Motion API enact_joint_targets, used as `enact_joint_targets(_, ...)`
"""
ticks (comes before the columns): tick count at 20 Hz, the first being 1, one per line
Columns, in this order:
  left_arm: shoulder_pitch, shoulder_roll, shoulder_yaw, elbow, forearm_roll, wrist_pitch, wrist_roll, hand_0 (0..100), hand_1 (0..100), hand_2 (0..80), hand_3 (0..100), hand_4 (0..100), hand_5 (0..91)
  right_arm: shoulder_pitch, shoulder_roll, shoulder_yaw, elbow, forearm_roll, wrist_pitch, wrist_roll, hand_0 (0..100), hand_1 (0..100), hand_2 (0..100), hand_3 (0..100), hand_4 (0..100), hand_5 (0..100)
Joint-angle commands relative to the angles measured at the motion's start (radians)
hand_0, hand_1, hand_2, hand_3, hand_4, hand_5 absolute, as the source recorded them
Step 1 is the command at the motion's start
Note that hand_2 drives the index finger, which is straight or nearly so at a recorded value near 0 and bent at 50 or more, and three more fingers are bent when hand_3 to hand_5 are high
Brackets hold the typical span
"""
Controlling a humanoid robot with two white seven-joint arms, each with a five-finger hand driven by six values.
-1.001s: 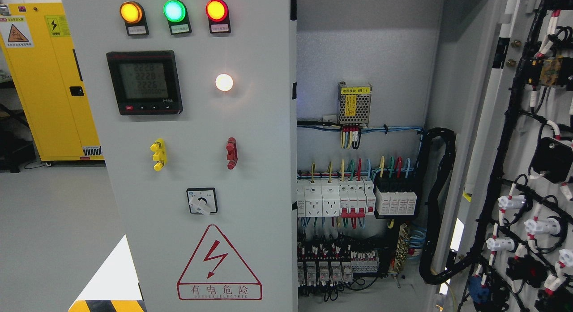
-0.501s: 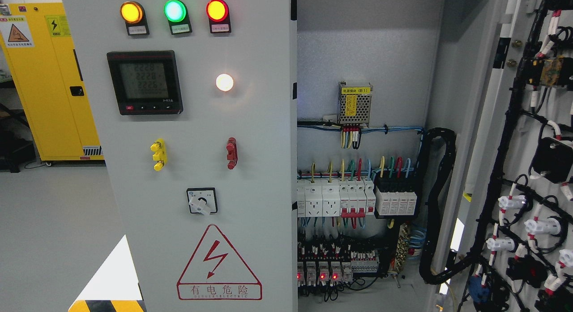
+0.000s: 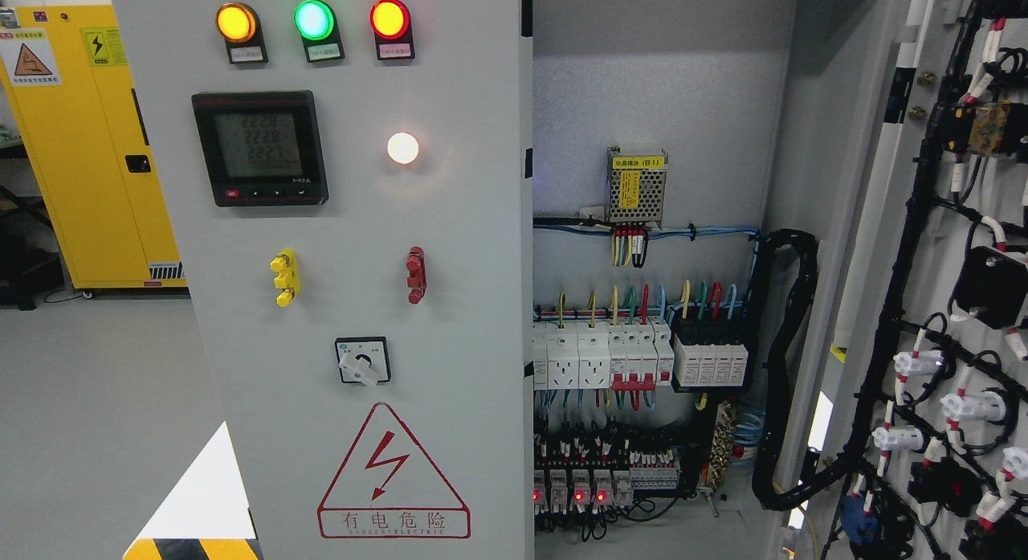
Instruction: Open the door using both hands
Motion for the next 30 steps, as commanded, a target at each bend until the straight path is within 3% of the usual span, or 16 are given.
enact_joint_targets(1, 0.008, -0.049, 0.106, 0.230, -0.002, -0.003, -0.013, 0, 0, 0.0, 0, 0, 0.0, -0.003, -0.009, -0.001, -0.001, 0.000, 0.001, 0.000, 22, 3, 0, 0, 0, 0)
enact_joint_targets(6, 0.013, -0.051, 0.107, 0.259, -0.003, -0.002, -0.005, 0, 0, 0.0, 0, 0, 0.0, -0.003, -0.010, 0.001, -0.001, 0.000, 0.001, 0.000, 23, 3, 0, 0, 0, 0)
enact_joint_targets(9, 0.013, -0.051, 0.104, 0.295, -0.005, -0.003, 0.003, 0, 0, 0.0, 0, 0, 0.0, -0.003, -0.040, -0.001, -0.001, -0.003, 0.001, 0.001, 22, 3, 0, 0, 0, 0)
enact_joint_targets(13, 0.013, -0.051, 0.060, 0.296, -0.005, -0.005, 0.056, 0, 0, 0.0, 0, 0, 0.0, 0.000, -0.044, -0.001, -0.003, -0.003, -0.008, 0.000, 22, 3, 0, 0, 0, 0)
enact_joint_targets(20, 0.011, -0.051, 0.032, 0.287, -0.005, -0.014, 0.055, 0, 0, 0.0, 0, 0, 0.0, -0.058, -0.058, 0.001, -0.045, -0.003, -0.226, 0.000, 23, 3, 0, 0, 0, 0)
enact_joint_targets(23, 0.011, -0.052, 0.031, 0.286, -0.005, -0.014, 0.055, 0, 0, 0.0, 0, 0, 0.0, -0.018, -0.061, 0.002, -0.278, -0.003, -0.235, 0.000, 23, 3, 0, 0, 0, 0)
enact_joint_targets(24, 0.011, -0.052, 0.031, 0.286, -0.005, -0.014, 0.055, 0, 0, 0.0, 0, 0, 0.0, 0.035, -0.078, 0.001, -0.410, -0.008, -0.235, 0.000, 22, 3, 0, 0, 0, 0)
enact_joint_targets(25, 0.011, -0.052, 0.032, 0.284, -0.005, -0.015, 0.055, 0, 0, 0.0, 0, 0, 0.0, 0.104, -0.125, -0.001, -0.578, -0.014, -0.234, 0.000, 23, 3, 0, 0, 0, 0)
enact_joint_targets(26, 0.011, -0.052, 0.032, 0.284, -0.005, -0.017, 0.053, 0, 0, 0.0, 0, 0, 0.0, 0.162, -0.150, 0.004, -0.730, -0.015, -0.234, 0.000, 23, 3, 0, 0, 0, 0)
enact_joint_targets(30, 0.010, -0.052, 0.035, 0.286, -0.002, -0.043, 0.049, 0, 0, 0.0, 0, 0, 0.0, 0.324, -0.178, 0.030, -1.189, -0.014, -0.226, 0.000, 23, 3, 0, 0, 0, 0)
